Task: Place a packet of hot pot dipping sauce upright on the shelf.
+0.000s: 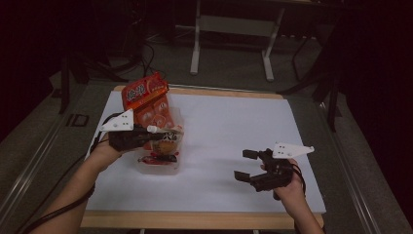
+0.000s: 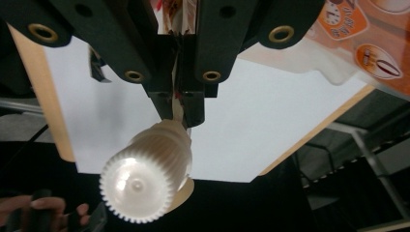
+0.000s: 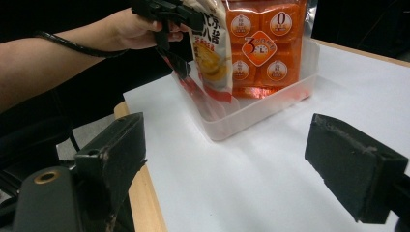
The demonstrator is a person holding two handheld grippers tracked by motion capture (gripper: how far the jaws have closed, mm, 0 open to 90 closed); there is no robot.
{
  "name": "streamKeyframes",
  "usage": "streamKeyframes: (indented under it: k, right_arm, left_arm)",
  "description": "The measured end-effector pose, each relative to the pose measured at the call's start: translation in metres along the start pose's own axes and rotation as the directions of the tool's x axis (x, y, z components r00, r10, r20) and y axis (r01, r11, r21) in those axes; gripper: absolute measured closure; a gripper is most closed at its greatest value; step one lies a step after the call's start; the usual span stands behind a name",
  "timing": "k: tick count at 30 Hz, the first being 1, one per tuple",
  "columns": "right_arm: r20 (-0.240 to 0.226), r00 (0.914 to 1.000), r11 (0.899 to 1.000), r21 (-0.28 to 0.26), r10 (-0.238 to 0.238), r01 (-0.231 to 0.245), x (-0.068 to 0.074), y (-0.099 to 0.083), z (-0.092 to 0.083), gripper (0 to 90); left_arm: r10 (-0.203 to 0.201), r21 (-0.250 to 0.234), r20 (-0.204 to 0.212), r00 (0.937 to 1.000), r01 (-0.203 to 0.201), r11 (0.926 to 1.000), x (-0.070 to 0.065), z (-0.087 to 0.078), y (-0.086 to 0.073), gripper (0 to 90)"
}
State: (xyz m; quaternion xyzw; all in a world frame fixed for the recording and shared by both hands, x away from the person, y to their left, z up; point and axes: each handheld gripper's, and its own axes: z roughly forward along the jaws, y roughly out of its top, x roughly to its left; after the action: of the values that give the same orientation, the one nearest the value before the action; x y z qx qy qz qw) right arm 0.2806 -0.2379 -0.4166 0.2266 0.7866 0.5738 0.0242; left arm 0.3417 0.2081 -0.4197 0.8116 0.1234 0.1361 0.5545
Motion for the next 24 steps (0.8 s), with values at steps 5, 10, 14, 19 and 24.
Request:
streamKeyframes:
  k: [5, 10, 14, 19, 24]
  right_arm:
    - [-0.002, 1.0000, 1.000, 0.006, -0.002, 0.002, 0.000, -0.001, 0.002, 14.4]
    - [-0.004, 1.0000, 1.000, 0.007, 0.000, 0.000, 0.000, -0.001, 0.002, 14.4]
    - [-0.004, 1.0000, 1.000, 0.003, 0.005, -0.005, -0.001, -0.002, 0.001, 14.4]
    - [-0.009, 1.0000, 1.000, 0.003, 0.002, -0.002, 0.000, -0.002, 0.001, 14.4]
    - [-0.014, 0.9999, 1.000, 0.002, 0.009, -0.009, 0.000, -0.001, 0.001, 14.4]
  left_arm:
    - [0.025, 0.029, -0.006, 0.9997, -0.025, 0.9993, 0.003, 0.006, 0.006, 88.8]
    - [0.054, 0.077, -0.004, 0.9985, -0.054, 0.9956, 0.004, 0.012, 0.009, 88.8]
    - [0.057, 0.072, 0.005, 0.9984, -0.057, 0.9958, 0.003, 0.014, 0.006, 88.8]
    - [0.023, 0.060, 0.004, 0.9997, -0.023, 0.9979, 0.001, 0.017, -0.009, 88.7]
    - [-0.034, 0.033, 0.014, 0.9993, 0.034, 0.9989, 0.002, 0.016, -0.027, 88.3]
